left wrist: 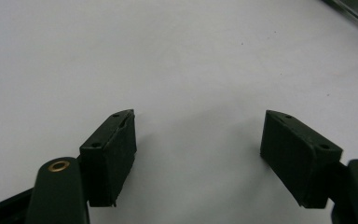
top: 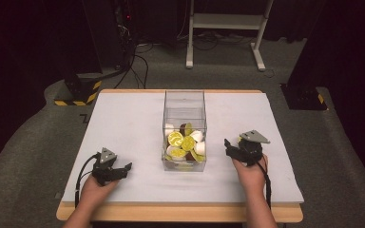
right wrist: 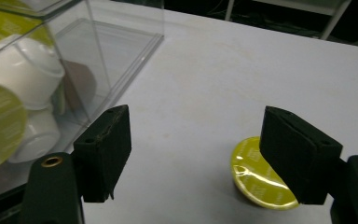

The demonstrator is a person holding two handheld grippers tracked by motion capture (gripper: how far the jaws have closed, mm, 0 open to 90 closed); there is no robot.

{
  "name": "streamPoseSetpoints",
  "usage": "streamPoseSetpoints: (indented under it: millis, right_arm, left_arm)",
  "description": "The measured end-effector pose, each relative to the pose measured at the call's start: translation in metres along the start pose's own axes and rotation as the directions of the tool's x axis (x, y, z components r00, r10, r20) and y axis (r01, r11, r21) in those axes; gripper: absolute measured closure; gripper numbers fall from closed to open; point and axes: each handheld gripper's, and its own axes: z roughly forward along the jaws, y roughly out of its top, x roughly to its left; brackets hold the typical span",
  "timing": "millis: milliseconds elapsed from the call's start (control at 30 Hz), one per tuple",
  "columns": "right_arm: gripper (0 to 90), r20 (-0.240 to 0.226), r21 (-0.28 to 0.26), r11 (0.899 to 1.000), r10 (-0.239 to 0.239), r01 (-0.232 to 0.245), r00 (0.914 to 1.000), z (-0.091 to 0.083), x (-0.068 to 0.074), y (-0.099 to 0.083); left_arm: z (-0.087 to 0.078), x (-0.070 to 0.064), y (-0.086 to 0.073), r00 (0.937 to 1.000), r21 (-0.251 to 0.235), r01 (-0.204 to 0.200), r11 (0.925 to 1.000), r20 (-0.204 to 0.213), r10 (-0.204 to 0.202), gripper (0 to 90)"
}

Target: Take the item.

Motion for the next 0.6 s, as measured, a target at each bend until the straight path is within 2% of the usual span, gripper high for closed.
streamPoseSetpoints:
  millis: [133,167,200,300,333,400,467,500,533,567,600]
  right_arm:
    - [26.1,-0.028,0.013,1.000,-0.025,0.026,0.9993,0.001,0.016,-0.003]
    - [26.1,-0.028,0.013,1.000,-0.025,0.026,0.9993,0.001,0.016,-0.003]
    - [25.9,-0.039,0.024,0.999,-0.037,0.038,0.9986,0.003,0.026,-0.008]
    - [27.2,-0.094,0.078,0.997,-0.019,0.026,0.9954,0.010,0.038,-0.018]
    - [27.2,-0.094,0.078,0.997,-0.019,0.026,0.9954,0.010,0.038,-0.018]
    - [28.2,-0.117,0.132,0.991,-0.006,0.021,0.9931,0.016,0.047,-0.027]
    - [28.2,-0.121,0.144,0.989,-0.003,0.021,0.9927,0.018,0.049,-0.030]
    - [27.7,-0.122,0.174,0.984,-0.009,0.030,0.9925,0.022,0.052,-0.035]
    - [27.7,-0.122,0.174,0.984,-0.009,0.030,0.9925,0.022,0.052,-0.035]
    - [26.2,-0.120,0.221,0.974,-0.019,0.046,0.9925,0.027,0.055,-0.039]
    - [26.2,-0.118,0.216,0.975,-0.035,0.060,0.9925,0.028,0.056,-0.038]
  left_arm:
    - [0.000,0.000,0.000,1.0000,0.001,-0.002,1.0000,0.000,0.002,26.9]
    - [0.000,0.000,0.000,1.0000,0.001,-0.002,1.0000,0.000,0.002,26.9]
    - [0.000,0.000,0.000,1.0000,0.002,-0.003,1.0000,0.000,0.003,27.0]
    - [0.000,0.000,0.000,1.0000,0.001,-0.002,1.0000,0.001,0.002,27.0]
    - [0.000,0.000,0.000,1.0000,0.001,-0.002,1.0000,0.001,0.002,27.0]
    - [0.000,0.000,0.000,1.0000,0.001,-0.002,1.0000,0.001,0.002,27.0]
    - [0.000,0.000,0.000,1.0000,0.000,-0.001,1.0000,0.001,0.001,27.0]
    - [0.000,0.000,0.000,1.0000,0.000,-0.001,1.0000,0.001,0.001,27.0]
    - [0.000,0.000,0.000,1.0000,0.000,-0.001,1.0000,0.001,0.001,27.0]
    - [0.000,0.000,0.000,1.0000,0.000,-0.002,1.0000,0.000,0.002,27.0]
    - [0.000,0.000,0.000,1.0000,0.000,-0.002,1.0000,0.000,0.002,27.0]
